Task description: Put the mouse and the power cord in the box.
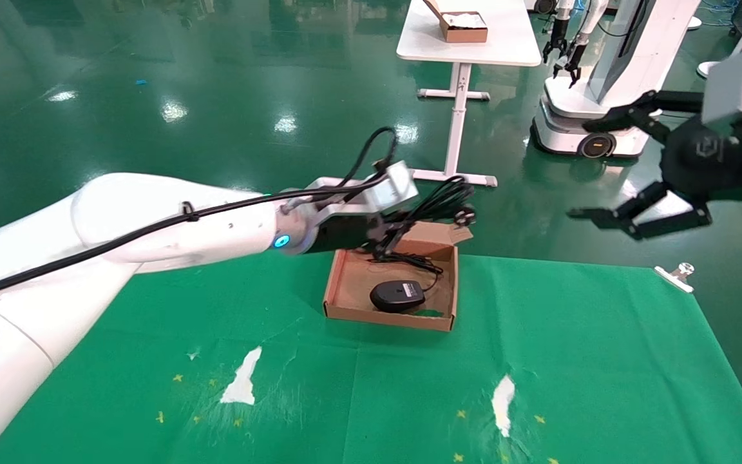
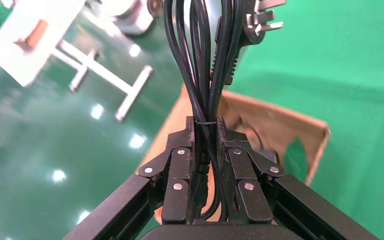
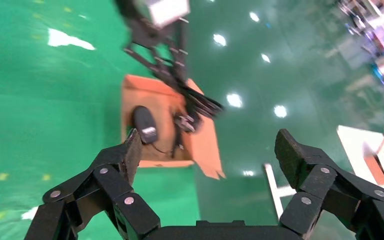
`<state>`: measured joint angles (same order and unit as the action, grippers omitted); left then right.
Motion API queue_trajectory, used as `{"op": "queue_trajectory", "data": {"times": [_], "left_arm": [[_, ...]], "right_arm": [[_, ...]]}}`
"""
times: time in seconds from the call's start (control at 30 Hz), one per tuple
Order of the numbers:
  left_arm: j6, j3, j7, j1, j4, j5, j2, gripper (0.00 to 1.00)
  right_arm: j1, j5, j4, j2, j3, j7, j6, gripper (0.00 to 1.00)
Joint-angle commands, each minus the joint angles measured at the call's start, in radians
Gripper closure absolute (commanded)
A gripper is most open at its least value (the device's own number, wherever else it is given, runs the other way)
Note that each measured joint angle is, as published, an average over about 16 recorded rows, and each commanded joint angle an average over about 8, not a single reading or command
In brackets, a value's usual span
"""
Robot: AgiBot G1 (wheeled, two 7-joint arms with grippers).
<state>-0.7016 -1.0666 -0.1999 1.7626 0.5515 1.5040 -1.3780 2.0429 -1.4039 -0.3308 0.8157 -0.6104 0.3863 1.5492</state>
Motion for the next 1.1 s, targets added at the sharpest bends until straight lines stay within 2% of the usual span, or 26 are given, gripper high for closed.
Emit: {"op": "queue_trajectory", "data": {"times": [0.03,0.07,0.3,0.47,1.1], "left_arm": [[0.028,-0.027,-0.015,0.006,0.026,-0.006,-0.001,0.1],[0.033,-0.033,-0.015,0.007,0.031,-0.008,-0.001,0.0],[0.022,-0.019,-0.014,0.003,0.027,-0.01,0.005,0.0],[-0.016,0.018,-0.013,-0.028,0.058,-0.044,0.039,0.0],[-0.274,0.273,-0.004,-0.247,0.282,-0.286,0.281,0.0]], "right_arm": [[-0.005,0.004,-0.028,-0.017,0.0,-0.023,0.034,0.0],[-0.005,0.005,-0.033,-0.02,0.0,-0.026,0.042,0.0],[-0.008,0.007,-0.027,-0.013,0.0,-0.02,0.021,0.0],[-0.034,0.025,-0.05,-0.017,0.009,-0.037,0.015,0.0],[-0.331,0.231,-0.337,-0.077,0.112,-0.209,-0.007,0.0]]}}
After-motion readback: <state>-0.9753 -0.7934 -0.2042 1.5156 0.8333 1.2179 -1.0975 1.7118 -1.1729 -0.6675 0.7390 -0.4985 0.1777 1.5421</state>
